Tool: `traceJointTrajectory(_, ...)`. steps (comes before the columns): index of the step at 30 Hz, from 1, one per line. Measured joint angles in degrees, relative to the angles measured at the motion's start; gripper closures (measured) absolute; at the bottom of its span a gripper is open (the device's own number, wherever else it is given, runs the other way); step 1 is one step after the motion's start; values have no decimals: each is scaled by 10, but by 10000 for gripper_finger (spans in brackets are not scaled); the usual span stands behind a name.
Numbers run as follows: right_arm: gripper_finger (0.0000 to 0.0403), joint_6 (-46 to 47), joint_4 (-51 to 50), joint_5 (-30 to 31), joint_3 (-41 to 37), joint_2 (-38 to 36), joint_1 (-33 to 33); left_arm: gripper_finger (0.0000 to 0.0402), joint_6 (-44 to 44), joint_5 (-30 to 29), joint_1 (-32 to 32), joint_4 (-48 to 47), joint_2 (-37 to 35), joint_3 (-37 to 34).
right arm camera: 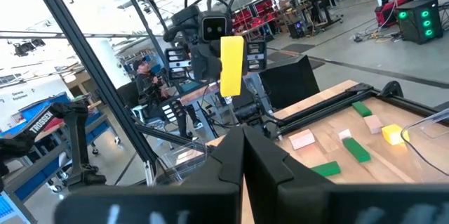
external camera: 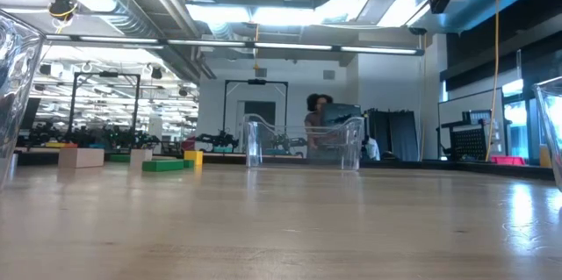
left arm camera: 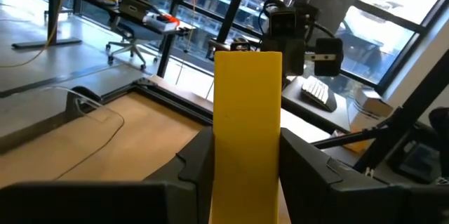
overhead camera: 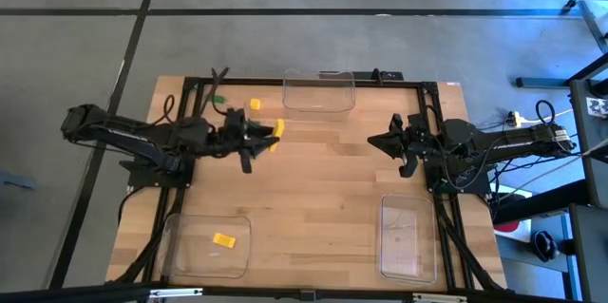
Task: Sort & place blocks by color
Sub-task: Put the left yellow block into the bottom left transparent bin
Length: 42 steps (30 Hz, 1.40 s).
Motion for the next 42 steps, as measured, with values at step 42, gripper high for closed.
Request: traceJointTrajectory(42, 393, -13, -17, 0, 0, 0, 0, 287, -288, 167, -481, -628, 382, 261)
